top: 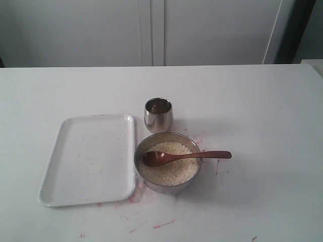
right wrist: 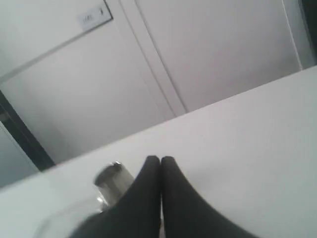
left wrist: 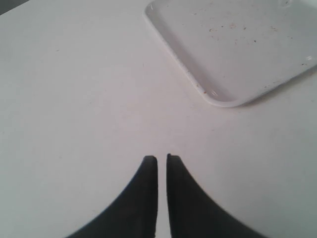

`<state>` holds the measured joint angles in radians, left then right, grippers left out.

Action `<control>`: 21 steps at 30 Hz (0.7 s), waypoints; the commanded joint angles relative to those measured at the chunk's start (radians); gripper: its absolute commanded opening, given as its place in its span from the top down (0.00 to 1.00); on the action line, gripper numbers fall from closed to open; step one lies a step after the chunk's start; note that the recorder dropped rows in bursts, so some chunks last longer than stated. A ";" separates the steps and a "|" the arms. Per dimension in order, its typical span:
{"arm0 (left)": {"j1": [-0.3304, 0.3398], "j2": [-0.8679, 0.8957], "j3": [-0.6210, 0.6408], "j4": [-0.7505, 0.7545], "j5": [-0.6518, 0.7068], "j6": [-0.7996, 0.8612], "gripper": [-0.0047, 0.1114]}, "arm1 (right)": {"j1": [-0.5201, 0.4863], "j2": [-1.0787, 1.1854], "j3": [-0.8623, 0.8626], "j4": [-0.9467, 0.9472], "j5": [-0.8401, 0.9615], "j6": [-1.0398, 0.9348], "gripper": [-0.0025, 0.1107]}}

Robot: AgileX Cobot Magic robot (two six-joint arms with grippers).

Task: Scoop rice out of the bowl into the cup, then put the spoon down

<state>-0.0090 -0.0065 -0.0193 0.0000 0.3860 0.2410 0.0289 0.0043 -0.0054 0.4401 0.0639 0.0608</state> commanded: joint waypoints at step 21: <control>-0.004 0.007 0.009 0.000 0.041 -0.006 0.84 | -0.008 -0.004 0.005 0.076 -0.560 0.783 0.98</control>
<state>-0.0090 -0.0065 -0.0193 0.0000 0.3860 0.2410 0.0289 0.0043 -0.0054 0.5228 -0.3877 0.7839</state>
